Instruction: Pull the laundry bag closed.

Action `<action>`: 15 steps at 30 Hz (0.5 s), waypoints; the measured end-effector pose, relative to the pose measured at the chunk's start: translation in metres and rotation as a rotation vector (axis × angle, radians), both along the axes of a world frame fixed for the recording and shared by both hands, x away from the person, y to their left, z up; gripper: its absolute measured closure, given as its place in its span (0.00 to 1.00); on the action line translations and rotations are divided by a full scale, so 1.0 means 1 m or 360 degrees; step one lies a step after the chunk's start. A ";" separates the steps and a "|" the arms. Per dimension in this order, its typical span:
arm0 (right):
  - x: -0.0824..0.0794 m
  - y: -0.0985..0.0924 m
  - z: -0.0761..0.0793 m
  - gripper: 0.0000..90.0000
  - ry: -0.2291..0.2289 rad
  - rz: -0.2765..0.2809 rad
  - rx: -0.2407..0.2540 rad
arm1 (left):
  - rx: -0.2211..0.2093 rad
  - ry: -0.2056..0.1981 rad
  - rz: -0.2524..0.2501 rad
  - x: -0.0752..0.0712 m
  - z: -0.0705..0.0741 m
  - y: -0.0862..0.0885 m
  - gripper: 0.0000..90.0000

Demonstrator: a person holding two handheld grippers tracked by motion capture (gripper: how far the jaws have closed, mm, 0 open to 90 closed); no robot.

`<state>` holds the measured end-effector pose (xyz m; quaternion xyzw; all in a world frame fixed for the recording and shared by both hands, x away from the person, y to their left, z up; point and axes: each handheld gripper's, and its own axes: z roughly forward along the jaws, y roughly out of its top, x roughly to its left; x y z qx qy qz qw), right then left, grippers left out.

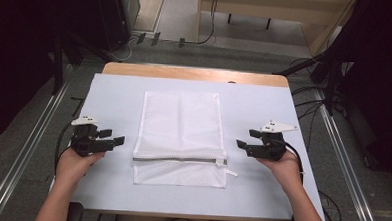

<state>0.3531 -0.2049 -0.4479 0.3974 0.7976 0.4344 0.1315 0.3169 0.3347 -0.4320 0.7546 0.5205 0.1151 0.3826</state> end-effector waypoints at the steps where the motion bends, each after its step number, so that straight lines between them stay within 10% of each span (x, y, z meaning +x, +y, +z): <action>1: 0.001 -0.002 -0.002 0.36 0.0014 -0.0020 -0.0004 | 0.0011 -0.0001 0.0005 0.001 -0.001 0.000 0.37; 15: 0.008 -0.008 -0.021 0.25 0.0177 -0.0115 -0.0099 | 0.0065 0.0020 0.0074 0.007 -0.007 -0.001 0.31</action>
